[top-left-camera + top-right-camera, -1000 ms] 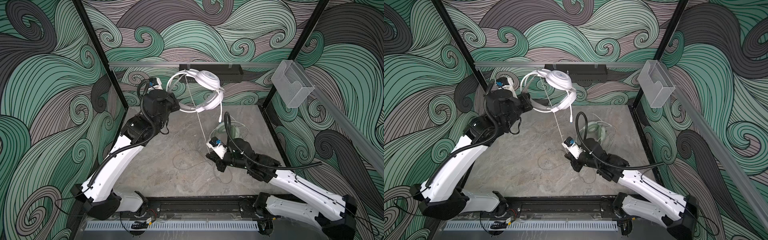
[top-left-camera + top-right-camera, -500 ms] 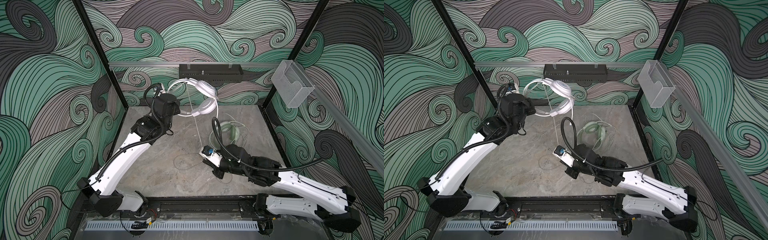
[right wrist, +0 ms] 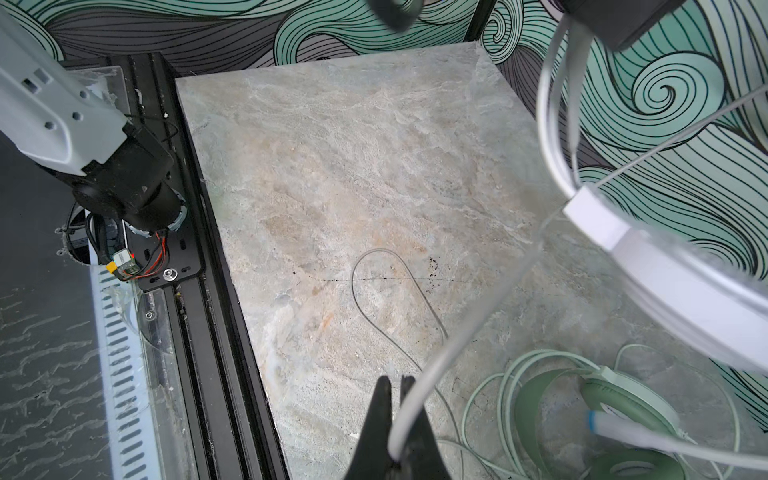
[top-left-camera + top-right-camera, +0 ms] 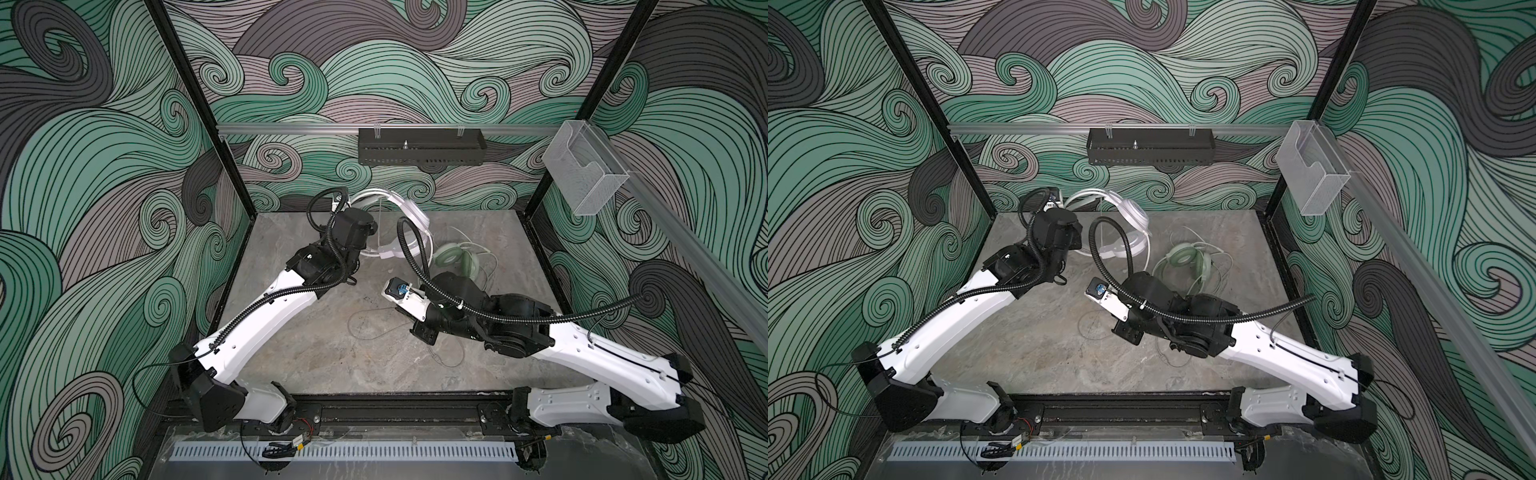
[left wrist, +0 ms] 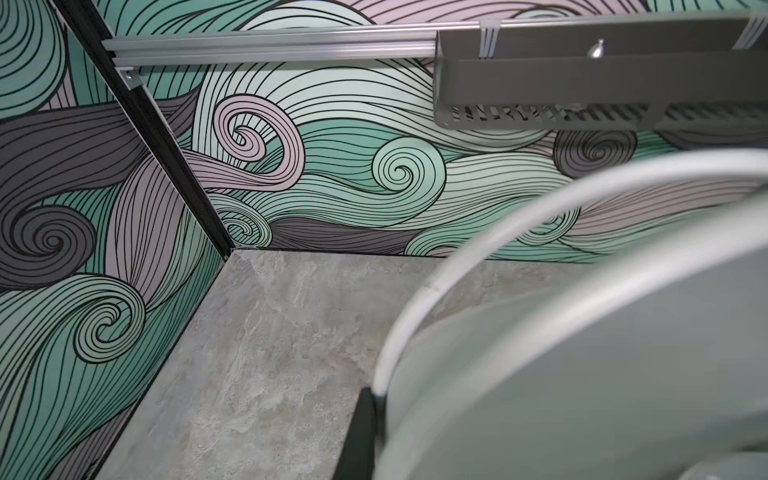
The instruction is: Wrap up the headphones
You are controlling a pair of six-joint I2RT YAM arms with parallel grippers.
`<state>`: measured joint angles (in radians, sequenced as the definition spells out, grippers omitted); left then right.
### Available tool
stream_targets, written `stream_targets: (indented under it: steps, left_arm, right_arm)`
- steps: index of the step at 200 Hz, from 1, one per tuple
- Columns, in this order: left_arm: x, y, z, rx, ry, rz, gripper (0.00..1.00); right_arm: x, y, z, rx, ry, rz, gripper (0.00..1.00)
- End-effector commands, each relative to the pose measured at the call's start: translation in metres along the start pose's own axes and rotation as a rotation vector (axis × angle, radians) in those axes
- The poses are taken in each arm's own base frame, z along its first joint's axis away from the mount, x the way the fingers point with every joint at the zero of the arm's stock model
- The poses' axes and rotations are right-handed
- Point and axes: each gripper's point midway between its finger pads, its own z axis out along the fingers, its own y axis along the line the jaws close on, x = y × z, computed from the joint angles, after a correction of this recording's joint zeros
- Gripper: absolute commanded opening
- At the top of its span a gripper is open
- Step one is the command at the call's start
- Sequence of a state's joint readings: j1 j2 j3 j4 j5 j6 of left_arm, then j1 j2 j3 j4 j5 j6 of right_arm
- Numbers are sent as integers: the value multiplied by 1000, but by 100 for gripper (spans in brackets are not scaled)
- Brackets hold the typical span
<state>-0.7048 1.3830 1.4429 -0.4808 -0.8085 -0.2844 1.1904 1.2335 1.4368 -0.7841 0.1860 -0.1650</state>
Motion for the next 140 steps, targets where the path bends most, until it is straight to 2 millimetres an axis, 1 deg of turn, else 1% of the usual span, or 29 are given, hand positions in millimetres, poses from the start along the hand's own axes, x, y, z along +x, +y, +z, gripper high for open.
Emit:
stream_targets:
  steps: [1, 27, 45, 70, 88, 109, 140]
  left_arm:
    - [-25, 17, -16, -34, -110, 11, 0]
    - [-15, 20, -20, -21, -117, 116, 0]
    - [-8, 15, -22, 25, -109, 190, 0]
    - [1, 1, -25, 113, -88, 289, 0]
    - [9, -6, -25, 144, -60, 350, 0]
    - [16, -11, -26, 170, -39, 357, 0]
    - [20, -21, -30, 209, -25, 331, 0]
  right_arm:
    - [-4, -6, -12, 24, 13, -6, 0]
    - [-7, -5, -14, 9, 33, -25, 0]
    - [-9, -4, -13, -3, 48, -57, 0]
    - [-12, -11, -13, 27, 79, -119, 0]
    - [-19, -15, -15, 42, 74, -154, 0]
    - [-29, -13, -17, 32, 56, -190, 0]
    - [-44, -1, -18, 6, 7, -222, 0]
